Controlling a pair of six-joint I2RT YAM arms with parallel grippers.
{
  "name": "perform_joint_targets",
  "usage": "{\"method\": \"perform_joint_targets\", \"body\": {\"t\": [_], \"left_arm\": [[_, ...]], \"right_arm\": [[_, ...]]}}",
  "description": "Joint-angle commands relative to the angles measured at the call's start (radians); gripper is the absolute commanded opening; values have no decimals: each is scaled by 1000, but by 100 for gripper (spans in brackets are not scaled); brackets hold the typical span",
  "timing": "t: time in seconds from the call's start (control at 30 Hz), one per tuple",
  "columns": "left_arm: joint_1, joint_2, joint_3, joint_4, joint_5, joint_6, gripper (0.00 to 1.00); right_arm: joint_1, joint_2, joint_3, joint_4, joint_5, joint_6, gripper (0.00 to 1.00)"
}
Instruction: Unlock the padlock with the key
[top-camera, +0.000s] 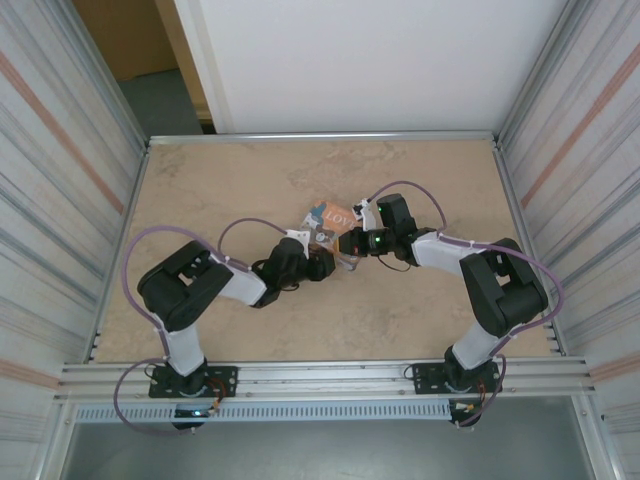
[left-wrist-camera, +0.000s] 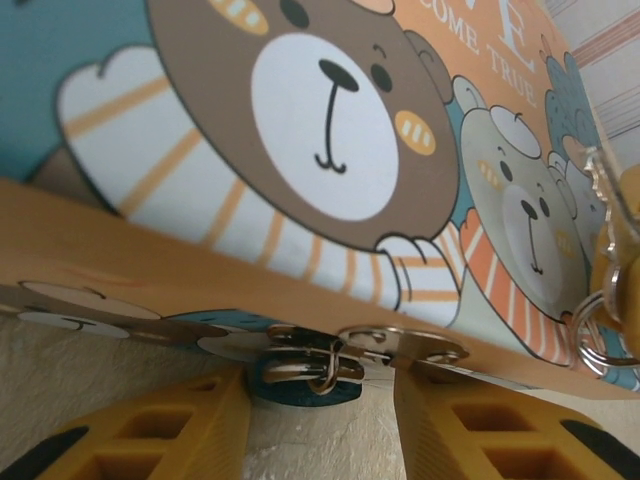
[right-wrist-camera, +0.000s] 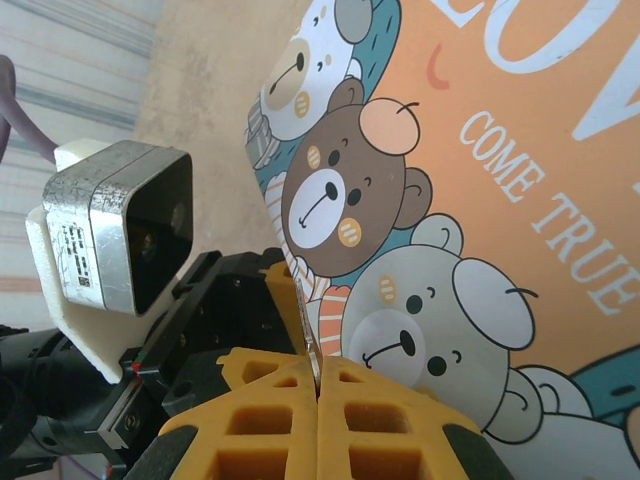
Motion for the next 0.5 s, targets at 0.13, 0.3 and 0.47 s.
{"method": "perform_joint_targets", "body": {"t": [0.13, 0.3, 0.47], "left_arm": [[-26, 45, 35, 10, 10, -46, 38], [-27, 55, 42, 13, -1, -60, 31], [-27, 44, 35, 12, -8, -60, 25]], "right_arm": [[24, 21, -5, -88, 19, -18, 0], [27, 19, -4, -86, 19, -16, 0], [29, 6, 6, -92, 14, -15, 0]]}}
